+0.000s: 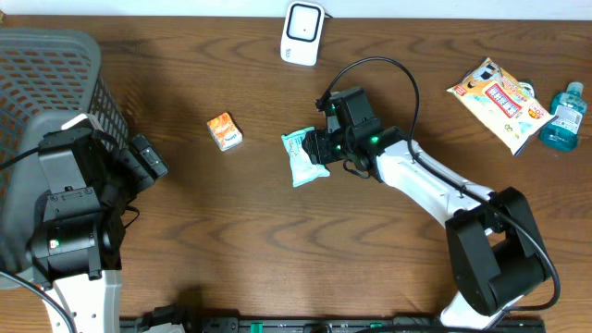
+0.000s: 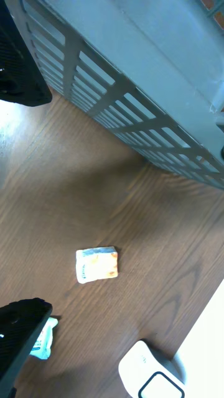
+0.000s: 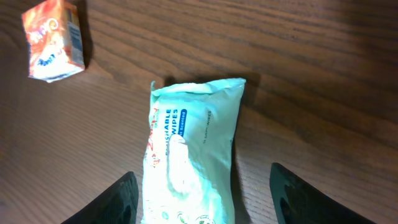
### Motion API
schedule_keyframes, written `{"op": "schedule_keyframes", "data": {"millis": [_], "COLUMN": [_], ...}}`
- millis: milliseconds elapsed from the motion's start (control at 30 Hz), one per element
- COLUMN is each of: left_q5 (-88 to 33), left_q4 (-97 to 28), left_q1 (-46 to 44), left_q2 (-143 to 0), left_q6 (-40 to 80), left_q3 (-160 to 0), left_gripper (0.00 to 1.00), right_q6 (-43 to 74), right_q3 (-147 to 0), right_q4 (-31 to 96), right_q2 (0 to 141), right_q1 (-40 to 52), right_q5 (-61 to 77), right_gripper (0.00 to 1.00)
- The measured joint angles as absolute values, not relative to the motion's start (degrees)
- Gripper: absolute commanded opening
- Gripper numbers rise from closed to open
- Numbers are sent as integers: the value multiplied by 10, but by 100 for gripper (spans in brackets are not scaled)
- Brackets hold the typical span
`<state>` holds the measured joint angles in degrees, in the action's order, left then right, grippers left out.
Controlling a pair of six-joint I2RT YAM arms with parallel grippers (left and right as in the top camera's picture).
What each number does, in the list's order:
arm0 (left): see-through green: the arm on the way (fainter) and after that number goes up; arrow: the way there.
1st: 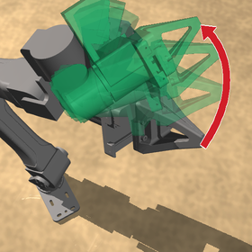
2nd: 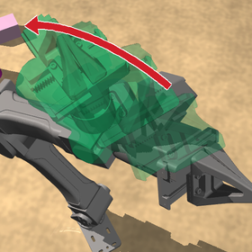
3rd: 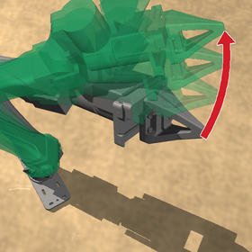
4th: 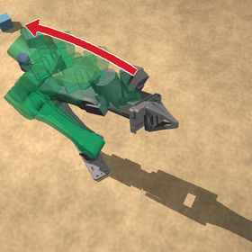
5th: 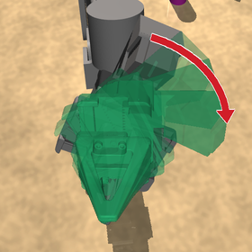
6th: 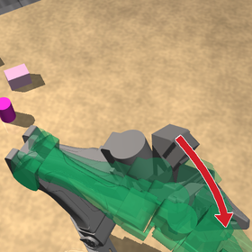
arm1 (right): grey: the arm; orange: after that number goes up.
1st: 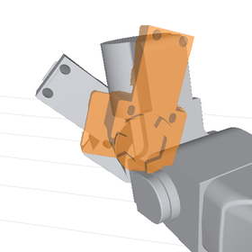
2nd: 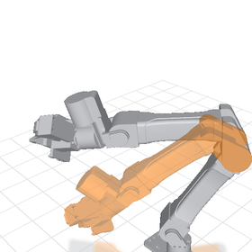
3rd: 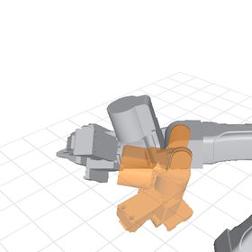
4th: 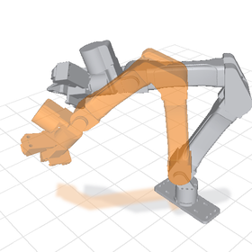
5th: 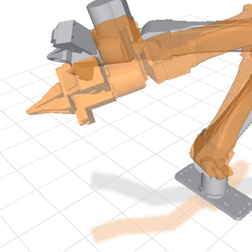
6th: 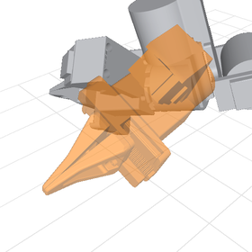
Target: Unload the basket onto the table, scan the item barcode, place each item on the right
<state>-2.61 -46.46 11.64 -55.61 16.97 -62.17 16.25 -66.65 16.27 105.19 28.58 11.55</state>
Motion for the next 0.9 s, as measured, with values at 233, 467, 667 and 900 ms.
{"op": "schedule_keyframes", "data": {"millis": [233, 467, 667, 900], "left_q5": [-26, -26, -26, -26], "left_q4": [-465, -465, -465, -465], "left_q1": [116, 116, 116, 116], "left_q2": [-556, -556, -556, -556], "left_q6": [170, 170, 170, 170], "left_q3": [-622, -622, -622, -622], "left_gripper": [98, 98, 98, 98], "right_q6": [174, 182, 189, 189], "right_q3": [-667, -667, -673, -723], "right_q4": [161, 152, 154, 163], "right_q2": [1096, 1129, 1129, 1130], "right_q1": [294, 295, 295, 288], "right_q5": [116, 144, 155, 152], "right_gripper": [56, 24, 1, 1]}}
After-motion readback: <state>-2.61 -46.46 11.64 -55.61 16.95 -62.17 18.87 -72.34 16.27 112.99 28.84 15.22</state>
